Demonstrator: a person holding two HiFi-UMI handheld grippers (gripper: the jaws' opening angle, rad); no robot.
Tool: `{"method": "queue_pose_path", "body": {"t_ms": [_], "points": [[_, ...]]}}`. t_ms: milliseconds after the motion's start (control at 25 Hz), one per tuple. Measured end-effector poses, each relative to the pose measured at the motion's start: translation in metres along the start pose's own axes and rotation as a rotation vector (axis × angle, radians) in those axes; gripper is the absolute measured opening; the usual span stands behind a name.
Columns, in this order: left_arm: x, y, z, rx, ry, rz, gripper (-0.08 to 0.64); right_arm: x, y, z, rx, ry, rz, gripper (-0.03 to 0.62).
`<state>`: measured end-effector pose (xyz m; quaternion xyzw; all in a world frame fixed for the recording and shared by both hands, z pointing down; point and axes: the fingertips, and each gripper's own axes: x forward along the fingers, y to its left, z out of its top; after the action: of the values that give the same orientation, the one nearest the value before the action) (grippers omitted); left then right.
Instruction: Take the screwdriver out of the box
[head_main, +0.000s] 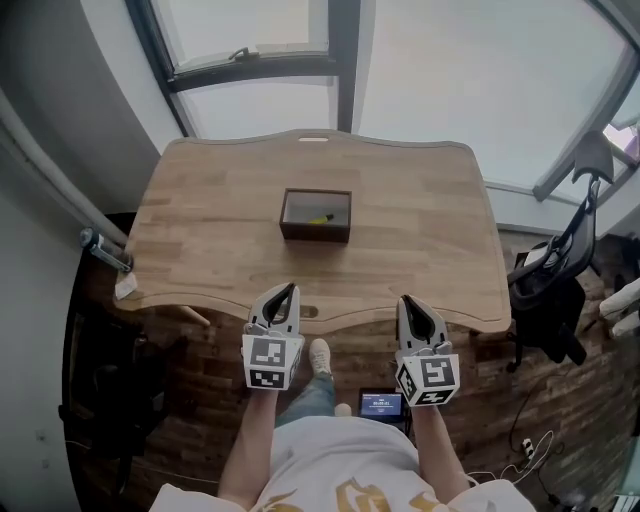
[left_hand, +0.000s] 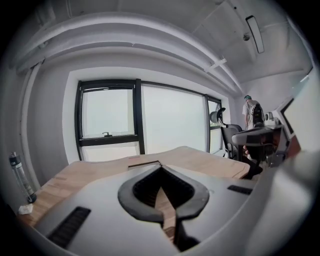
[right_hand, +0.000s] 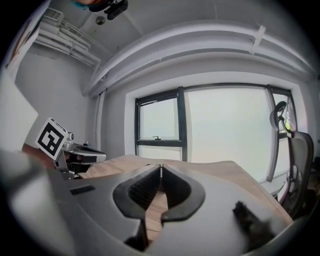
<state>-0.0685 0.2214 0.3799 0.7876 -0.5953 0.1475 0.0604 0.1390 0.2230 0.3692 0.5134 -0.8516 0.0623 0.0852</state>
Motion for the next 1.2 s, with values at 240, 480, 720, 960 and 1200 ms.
{"method": "queue_pose_path", "body": {"t_ms": [240,480,720,960,1200], "points": [[0.072,0.037,0.018,-0.041,-0.010,-0.020,0.014,0.068,-0.023,0.010,0.005,0.032,-0.025,0.034],[0.134,0.075,0.024,-0.074,0.000,-0.033,0.014,0.130,-0.040,0.017,0.002,0.063,-0.047,0.034],[0.174,0.101,0.019,-0.087,0.017,-0.060,0.014,0.175,-0.054,0.019,-0.005,0.071,-0.084,0.034],[0.195,0.115,0.015,-0.103,0.034,-0.083,0.014,0.197,-0.062,0.024,0.002,0.060,-0.126,0.034],[0.206,0.124,0.012,-0.114,0.043,-0.084,0.014,0.211,-0.058,0.020,0.000,0.068,-0.115,0.034]]}}
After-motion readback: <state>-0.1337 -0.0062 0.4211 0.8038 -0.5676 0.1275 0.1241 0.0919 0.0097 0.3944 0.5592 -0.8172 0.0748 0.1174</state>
